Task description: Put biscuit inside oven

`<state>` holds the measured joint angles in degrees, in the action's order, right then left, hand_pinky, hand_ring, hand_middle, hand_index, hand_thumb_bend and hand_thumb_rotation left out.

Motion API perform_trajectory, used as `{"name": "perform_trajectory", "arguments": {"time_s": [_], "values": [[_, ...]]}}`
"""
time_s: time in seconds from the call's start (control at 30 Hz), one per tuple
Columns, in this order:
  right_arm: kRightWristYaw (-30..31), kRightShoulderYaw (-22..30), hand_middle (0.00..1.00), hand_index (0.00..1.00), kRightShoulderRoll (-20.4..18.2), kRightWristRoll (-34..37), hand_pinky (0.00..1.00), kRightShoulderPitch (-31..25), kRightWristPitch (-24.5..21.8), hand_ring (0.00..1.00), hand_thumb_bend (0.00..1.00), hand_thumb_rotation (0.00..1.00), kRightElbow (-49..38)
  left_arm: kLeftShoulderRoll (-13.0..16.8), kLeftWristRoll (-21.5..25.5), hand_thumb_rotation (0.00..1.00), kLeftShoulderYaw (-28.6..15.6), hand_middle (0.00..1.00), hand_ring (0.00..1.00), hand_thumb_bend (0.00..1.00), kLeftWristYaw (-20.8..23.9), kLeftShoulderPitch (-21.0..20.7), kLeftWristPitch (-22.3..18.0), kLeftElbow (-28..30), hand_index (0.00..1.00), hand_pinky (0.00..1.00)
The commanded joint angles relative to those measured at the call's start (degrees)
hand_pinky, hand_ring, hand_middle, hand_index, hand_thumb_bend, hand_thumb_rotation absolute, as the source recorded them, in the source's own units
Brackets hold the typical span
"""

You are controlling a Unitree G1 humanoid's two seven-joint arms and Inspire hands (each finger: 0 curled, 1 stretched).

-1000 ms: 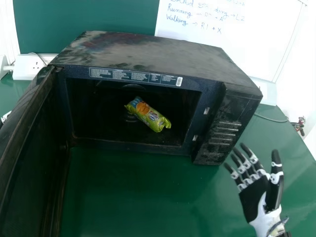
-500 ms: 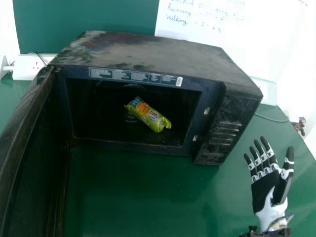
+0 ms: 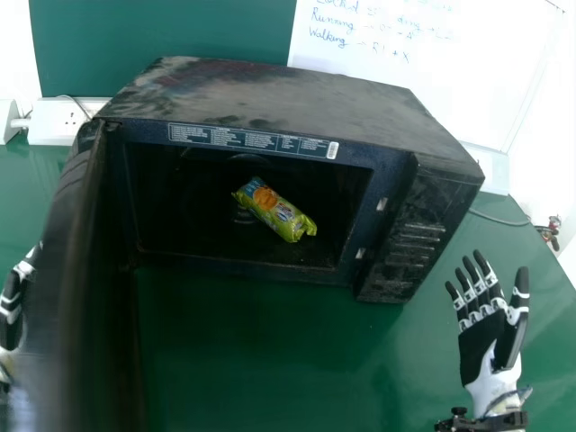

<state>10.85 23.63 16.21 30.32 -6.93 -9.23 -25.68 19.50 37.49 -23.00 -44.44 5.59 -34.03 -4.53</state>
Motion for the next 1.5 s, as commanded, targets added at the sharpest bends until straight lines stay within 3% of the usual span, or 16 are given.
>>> {"name": "perform_trajectory", "arguments": {"time_s": [0.0,0.2,0.53,0.7,0.9,1.0,1.07,1.13,1.23,1.33,1.47], "values": [[0.0,0.4,1.0,1.0,-0.3,-0.4,1.0,0.5,0.9,1.0,1.0,0.85,0.6,-0.8,0.7,1.0,0.9,1.0,1.0,1.0,-2.4,0.6,-0.2,0.7,1.0,1.0],[0.1,0.5,1.0,1.0,-0.6,-0.3,1.0,1.0,0.9,1.0,0.99,0.86,0.9,-0.8,-5.5,1.0,1.3,1.0,1.0,1.0,-1.0,1.9,-2.2,3.5,1.0,1.0],[-0.1,0.3,1.0,1.0,-0.8,-1.0,1.0,1.1,0.8,1.0,1.0,0.85,0.7,0.0,-9.6,1.0,1.4,1.0,1.0,1.0,1.7,2.9,-2.1,5.4,1.0,1.0],[0.1,0.2,1.0,1.0,-0.9,-1.0,1.0,1.3,0.9,1.0,0.97,0.86,0.8,0.4,-10.1,1.0,2.0,1.0,1.0,1.0,-1.2,1.2,-7.9,1.4,1.0,1.0],[0.2,0.1,1.0,1.0,-1.1,-0.9,1.0,1.5,1.0,1.0,0.89,0.88,1.2,1.5,-11.5,1.0,2.8,1.0,1.0,1.0,-4.7,-2.4,-21.0,-6.7,1.0,1.0],[0.3,0.0,1.0,1.0,-1.2,-1.1,1.0,1.5,1.0,1.0,0.89,0.87,1.3,3.4,-11.2,1.0,3.3,1.0,1.0,1.0,-6.4,-3.8,-25.0,-10.6,1.0,1.0],[0.2,0.0,1.0,1.0,-1.2,-1.2,1.0,1.5,0.9,1.0,0.93,0.89,1.3,5.2,-11.6,1.0,3.8,1.0,1.0,1.0,-6.7,-4.1,-25.1,-10.9,1.0,1.0],[0.3,-0.1,1.0,1.0,-1.2,-1.2,1.0,1.6,1.0,1.0,0.98,0.89,1.4,7.5,-14.7,1.0,3.3,1.0,1.0,1.0,-5.6,-4.0,-25.8,-10.0,1.0,1.0],[0.1,-0.3,1.0,1.0,-1.1,-1.2,0.98,1.8,0.6,1.0,0.9,0.97,1.1,10.1,-21.0,1.0,1.5,1.0,1.0,1.0,-3.0,-5.2,-30.5,-10.0,1.0,1.0],[-0.1,-0.2,1.0,1.0,-1.0,-1.1,0.96,2.1,0.2,1.0,0.93,0.94,1.0,13.2,-25.8,1.0,0.2,1.0,1.0,0.99,0.0,-4.3,-29.6,-8.2,1.0,1.0],[0.0,-0.2,1.0,1.0,-0.6,-1.3,0.92,2.7,0.1,1.0,0.94,0.93,1.4,15.8,-28.3,1.0,0.8,1.0,1.0,1.0,3.2,-3.9,-29.0,-6.4,1.0,1.0]]}}
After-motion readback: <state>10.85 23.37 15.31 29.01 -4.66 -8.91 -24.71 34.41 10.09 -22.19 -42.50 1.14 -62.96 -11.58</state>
